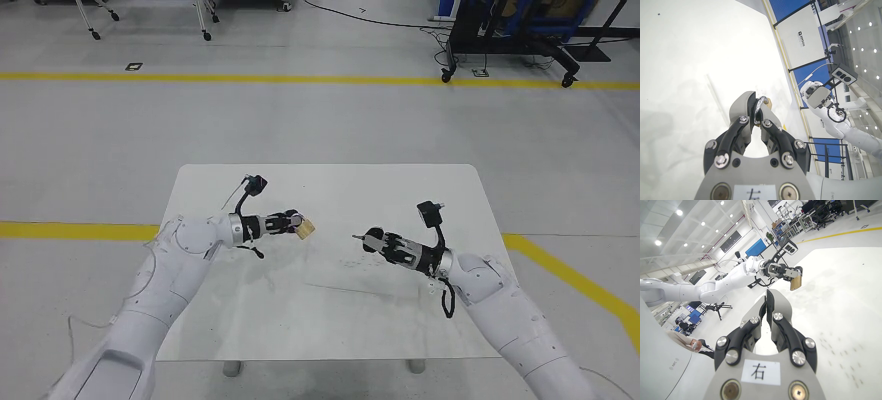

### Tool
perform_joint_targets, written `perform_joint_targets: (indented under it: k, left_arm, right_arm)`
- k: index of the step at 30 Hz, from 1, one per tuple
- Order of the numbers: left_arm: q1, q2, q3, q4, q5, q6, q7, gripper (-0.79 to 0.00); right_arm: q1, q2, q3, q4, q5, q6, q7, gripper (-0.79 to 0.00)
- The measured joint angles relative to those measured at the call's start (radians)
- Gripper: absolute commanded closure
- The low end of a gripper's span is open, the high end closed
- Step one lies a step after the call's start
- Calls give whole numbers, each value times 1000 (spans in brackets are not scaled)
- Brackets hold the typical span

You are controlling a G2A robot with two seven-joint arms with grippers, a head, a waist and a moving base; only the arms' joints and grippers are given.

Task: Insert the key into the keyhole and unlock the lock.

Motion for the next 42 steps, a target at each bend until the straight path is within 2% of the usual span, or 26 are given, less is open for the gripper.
perform_joint_targets:
  k: [5, 10, 13, 17, 21, 26, 37, 42]
  left_arm:
    - [0, 0, 0, 0, 0, 0, 0, 0]
    - [8, -2, 1, -1, -10, 7, 5, 0]
    - [34, -14, 12, 9, -130, 43, -42, 0]
    - [15, -37, 37, 55, -310, 75, -164, 0]
    - [-22, -56, 51, 111, -426, 80, -242, 0]
    - [-69, -72, 65, 178, -471, 67, -290, 0]
    - [-113, -91, 71, 271, -515, 30, -326, 0]
    - [-132, -96, 69, 300, -521, 21, -334, 0]
  right_arm:
    - [1, -1, -4, -5, -6, 9, -1, 0]
    - [59, -28, -83, -14, -26, 108, -13, 0]
    - [117, -53, -136, 40, 24, 115, -36, 0]
    - [185, -90, -199, 107, 46, 124, -99, 0]
    - [216, -119, -234, 164, 27, 90, -187, 0]
    - [233, -144, -252, 234, 26, 23, -263, 0]
    - [271, -179, -289, 304, 6, 28, -255, 0]
    - [276, -190, -307, 303, 27, 10, -210, 0]
